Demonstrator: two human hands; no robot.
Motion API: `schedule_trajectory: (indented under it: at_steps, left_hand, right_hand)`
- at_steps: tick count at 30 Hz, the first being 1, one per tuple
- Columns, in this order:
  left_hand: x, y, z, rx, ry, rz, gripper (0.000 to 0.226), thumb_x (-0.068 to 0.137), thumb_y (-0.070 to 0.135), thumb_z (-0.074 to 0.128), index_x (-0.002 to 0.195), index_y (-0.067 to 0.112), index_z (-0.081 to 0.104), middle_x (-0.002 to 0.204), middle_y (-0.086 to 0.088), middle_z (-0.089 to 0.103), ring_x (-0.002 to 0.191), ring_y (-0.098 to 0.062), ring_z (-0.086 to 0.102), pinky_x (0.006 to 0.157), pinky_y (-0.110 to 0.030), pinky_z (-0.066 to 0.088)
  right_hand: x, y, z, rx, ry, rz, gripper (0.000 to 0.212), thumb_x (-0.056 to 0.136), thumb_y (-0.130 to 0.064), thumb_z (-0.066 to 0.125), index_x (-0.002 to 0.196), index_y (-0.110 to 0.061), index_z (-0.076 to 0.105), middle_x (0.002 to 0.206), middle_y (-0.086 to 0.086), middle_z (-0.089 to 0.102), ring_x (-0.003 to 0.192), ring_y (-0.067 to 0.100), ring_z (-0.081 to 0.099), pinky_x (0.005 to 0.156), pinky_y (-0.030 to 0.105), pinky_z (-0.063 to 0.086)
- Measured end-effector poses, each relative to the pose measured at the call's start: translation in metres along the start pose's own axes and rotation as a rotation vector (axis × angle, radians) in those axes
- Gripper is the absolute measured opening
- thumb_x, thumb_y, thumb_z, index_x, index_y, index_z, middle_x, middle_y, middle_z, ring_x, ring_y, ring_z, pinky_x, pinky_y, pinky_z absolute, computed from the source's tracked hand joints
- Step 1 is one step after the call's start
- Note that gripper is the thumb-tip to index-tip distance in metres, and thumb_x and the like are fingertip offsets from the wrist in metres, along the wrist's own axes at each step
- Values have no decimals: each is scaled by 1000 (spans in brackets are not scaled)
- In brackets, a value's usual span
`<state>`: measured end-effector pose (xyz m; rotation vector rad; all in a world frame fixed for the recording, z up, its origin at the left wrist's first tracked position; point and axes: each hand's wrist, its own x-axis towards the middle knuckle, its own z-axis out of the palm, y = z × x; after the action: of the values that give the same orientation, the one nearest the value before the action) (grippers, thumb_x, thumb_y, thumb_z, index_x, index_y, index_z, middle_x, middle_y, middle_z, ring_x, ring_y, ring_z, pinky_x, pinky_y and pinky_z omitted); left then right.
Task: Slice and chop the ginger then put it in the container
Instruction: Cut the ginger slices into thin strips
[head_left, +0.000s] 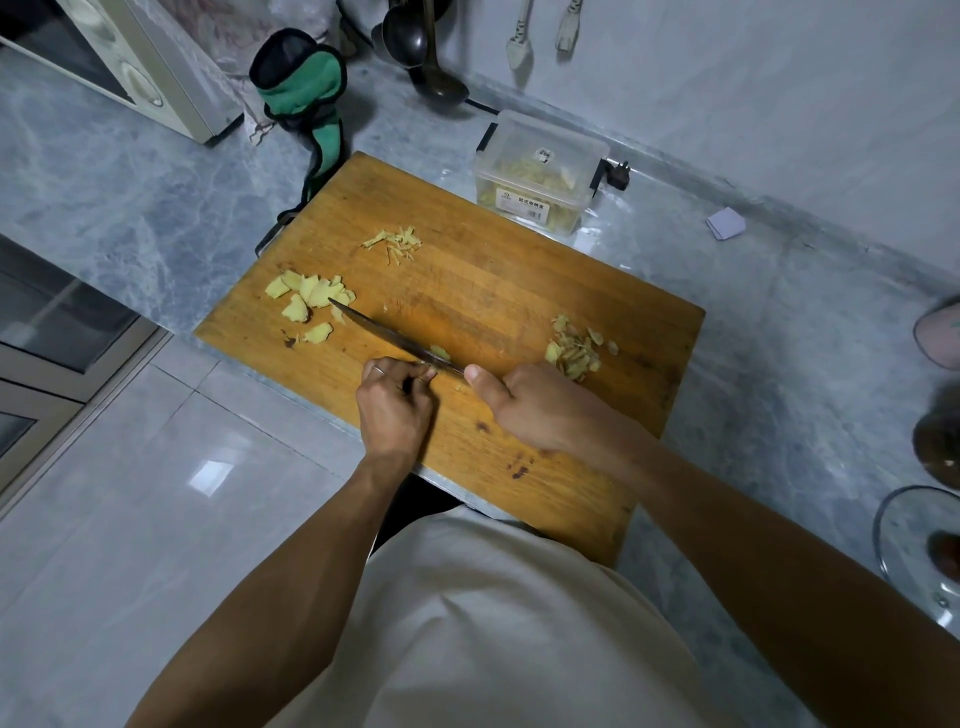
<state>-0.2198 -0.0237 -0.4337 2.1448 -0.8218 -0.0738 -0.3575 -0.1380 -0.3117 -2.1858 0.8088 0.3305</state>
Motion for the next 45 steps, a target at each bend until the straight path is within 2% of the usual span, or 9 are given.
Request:
schedule_trajectory:
  at_steps: [7, 15, 21, 25, 32, 36, 38, 43, 45]
  left_hand:
    - [1, 3, -1, 4, 5, -17, 11, 79, -5, 74, 83, 5, 75, 81, -9, 68, 89, -21, 56, 77, -9, 33]
    - [1, 2, -1, 12, 11, 2, 10, 76, -6, 74, 79, 4, 73, 78, -9, 67, 86, -24, 56, 72, -12, 33]
    - [1, 3, -2, 25, 2, 10, 10, 76, -7, 74, 79, 3, 72, 78, -11, 66, 85, -30, 58, 72, -14, 33]
    - [0, 1, -1, 23, -6, -3, 7, 78, -3, 75, 80, 4, 73, 79, -10, 67, 87, -29, 58, 73, -14, 34]
    - [1, 1, 0, 16, -1, -17, 6, 80, -2, 74, 82, 4, 74, 81, -9, 69, 88, -27, 59, 76, -12, 34]
    - [1, 3, -1, 24, -5, -15, 7, 79, -4, 74, 80, 3, 73, 80, -10, 68, 87, -29, 59, 74, -14, 34]
    - [1, 5, -2, 25, 3, -4, 9, 77, -6, 74, 79, 2, 73, 79, -11, 68, 85, -30, 59, 73, -13, 33]
    - [1, 9, -5, 15, 10, 3, 10, 74, -10, 72, 76, 0, 71, 75, -14, 65, 82, -34, 60, 71, -13, 31]
    - [1, 9, -4, 30, 3, 12, 11, 72, -13, 70, 73, -2, 69, 74, -16, 64, 81, -36, 60, 69, -14, 30]
  right_hand:
    - [5, 2, 5, -4, -2, -8, 70, 105, -58, 26, 51, -14, 38, 51, 3, 40, 46, 18, 40, 54, 29, 30]
    - [7, 10, 22, 15, 24, 30, 69, 102, -65, 26, 56, -18, 46, 69, 9, 51, 67, 27, 55, 64, 32, 38]
    - [-1, 6, 14, -6, 44, 5, 69, 104, -62, 28, 54, -16, 41, 59, 4, 45, 54, 21, 46, 54, 31, 31]
    - [-3, 4, 9, 1, 31, -2, 71, 104, -61, 28, 51, -14, 40, 54, 4, 45, 50, 21, 47, 56, 34, 39]
    - [2, 0, 4, 34, 12, -10, 71, 105, -58, 27, 51, -14, 36, 49, 2, 39, 45, 19, 39, 55, 33, 35]
    - [0, 1, 11, 17, 29, -7, 74, 104, -61, 26, 49, -13, 38, 49, 4, 44, 50, 26, 49, 61, 43, 49]
    - [-1, 2, 13, 20, 29, -8, 74, 104, -61, 26, 50, -12, 39, 49, 5, 44, 51, 26, 51, 58, 44, 48]
    - [3, 5, 21, 5, 14, 20, 68, 102, -65, 24, 57, -18, 43, 67, 8, 46, 72, 29, 56, 67, 35, 43]
    - [4, 5, 23, -20, 6, 35, 67, 102, -65, 24, 61, -17, 45, 72, 8, 47, 69, 26, 53, 59, 32, 37]
